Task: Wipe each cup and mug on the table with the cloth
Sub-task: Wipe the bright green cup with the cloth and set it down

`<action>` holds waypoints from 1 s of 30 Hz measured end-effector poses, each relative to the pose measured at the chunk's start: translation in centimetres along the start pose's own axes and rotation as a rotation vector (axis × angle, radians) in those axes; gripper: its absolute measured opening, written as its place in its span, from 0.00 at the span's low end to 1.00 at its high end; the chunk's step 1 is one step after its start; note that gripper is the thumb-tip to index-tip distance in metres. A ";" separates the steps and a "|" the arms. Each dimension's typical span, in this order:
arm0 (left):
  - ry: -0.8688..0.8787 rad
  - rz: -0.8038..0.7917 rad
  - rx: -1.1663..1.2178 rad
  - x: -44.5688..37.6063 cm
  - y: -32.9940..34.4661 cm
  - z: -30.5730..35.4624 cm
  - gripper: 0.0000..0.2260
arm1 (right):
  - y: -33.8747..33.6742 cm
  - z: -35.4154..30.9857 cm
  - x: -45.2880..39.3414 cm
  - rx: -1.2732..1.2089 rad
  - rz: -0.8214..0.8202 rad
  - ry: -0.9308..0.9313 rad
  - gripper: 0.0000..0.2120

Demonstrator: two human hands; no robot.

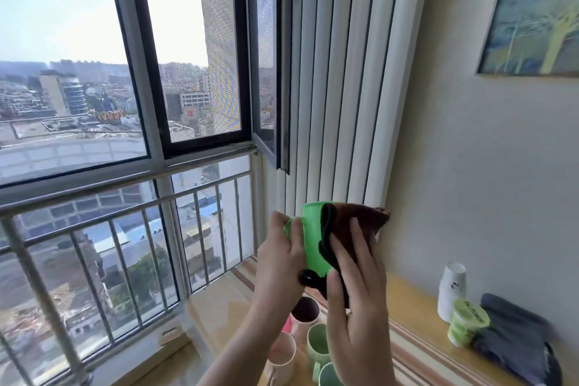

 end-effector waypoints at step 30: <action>-0.185 -0.543 0.349 0.7 2.8 -0.3 0.30 | -2.1 1.7 -1.2 -0.543 0.139 0.324 0.29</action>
Point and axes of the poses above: each hand's wrist, its own x-axis away from the middle knuckle, its own y-axis out of the palm, z = x × y, the point moved 1 cm from there along -x, towards the middle knuckle, and after that the axes turned 10 degrees about -y, right-handed, at the moved point
